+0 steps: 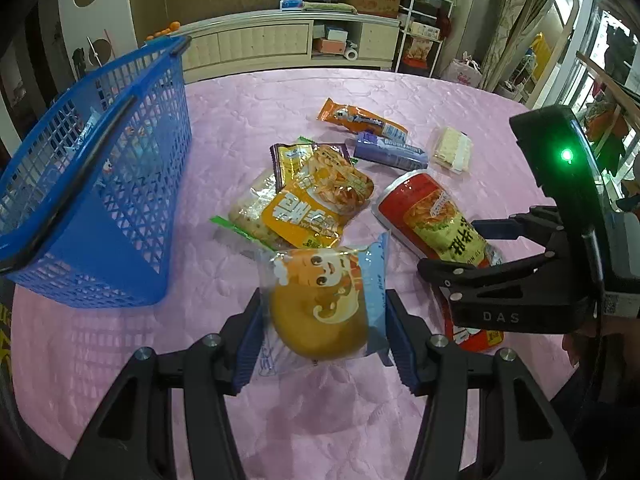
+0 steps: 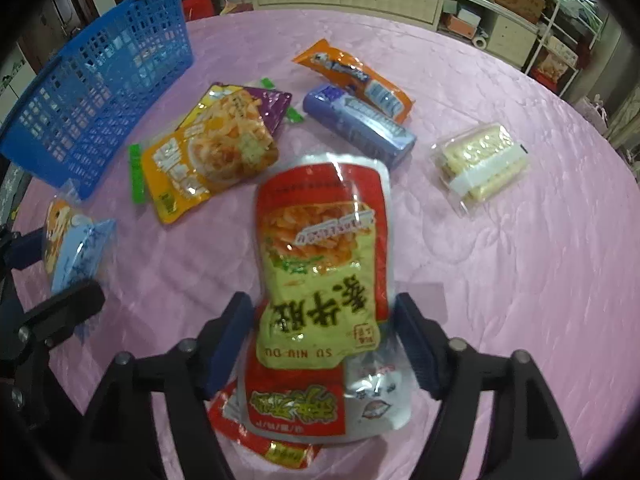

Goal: Organize snacks
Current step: 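Lower the round bread pack into the basket and open the left tool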

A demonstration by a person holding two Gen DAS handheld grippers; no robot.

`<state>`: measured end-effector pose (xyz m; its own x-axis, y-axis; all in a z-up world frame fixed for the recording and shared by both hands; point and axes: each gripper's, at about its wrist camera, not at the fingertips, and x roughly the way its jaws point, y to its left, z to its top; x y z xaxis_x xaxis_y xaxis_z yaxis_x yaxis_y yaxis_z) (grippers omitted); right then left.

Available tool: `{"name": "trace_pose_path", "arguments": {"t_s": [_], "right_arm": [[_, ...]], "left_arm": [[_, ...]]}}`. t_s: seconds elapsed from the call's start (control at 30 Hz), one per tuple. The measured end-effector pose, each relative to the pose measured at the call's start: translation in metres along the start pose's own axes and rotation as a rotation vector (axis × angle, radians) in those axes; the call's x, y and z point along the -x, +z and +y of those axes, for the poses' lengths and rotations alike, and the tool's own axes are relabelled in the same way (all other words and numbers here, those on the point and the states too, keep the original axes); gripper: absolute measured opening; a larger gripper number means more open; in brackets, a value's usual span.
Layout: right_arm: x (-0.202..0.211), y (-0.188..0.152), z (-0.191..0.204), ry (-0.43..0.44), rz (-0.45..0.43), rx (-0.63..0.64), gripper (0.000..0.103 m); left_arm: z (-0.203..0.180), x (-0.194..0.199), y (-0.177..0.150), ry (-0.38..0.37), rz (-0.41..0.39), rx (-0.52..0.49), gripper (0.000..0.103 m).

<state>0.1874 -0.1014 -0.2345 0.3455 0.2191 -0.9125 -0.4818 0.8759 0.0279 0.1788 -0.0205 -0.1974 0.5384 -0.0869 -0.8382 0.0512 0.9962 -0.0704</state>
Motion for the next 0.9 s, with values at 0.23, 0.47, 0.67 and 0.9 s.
{"name": "trace_pose_path", "arguments": {"t_s": [0.23, 0.47, 0.67, 0.9], "right_arm": [[0.024, 0.012, -0.009, 0.037, -0.072, -0.031, 0.059], [0.085, 0.012, 0.009, 0.077, -0.178, 0.0, 0.058], [0.143, 0.014, 0.041, 0.087, -0.29, 0.041, 0.057], [0.179, 0.024, 0.076, 0.112, -0.354, 0.085, 0.057]], "left_arm": [[0.008, 0.017, 0.0, 0.002, -0.03, 0.013, 0.054], [0.016, 0.061, 0.001, -0.031, -0.104, 0.032, 0.054], [0.027, 0.113, 0.002, -0.056, -0.184, 0.048, 0.054], [0.05, 0.172, 0.01, -0.034, -0.289, 0.034, 0.054]]}}
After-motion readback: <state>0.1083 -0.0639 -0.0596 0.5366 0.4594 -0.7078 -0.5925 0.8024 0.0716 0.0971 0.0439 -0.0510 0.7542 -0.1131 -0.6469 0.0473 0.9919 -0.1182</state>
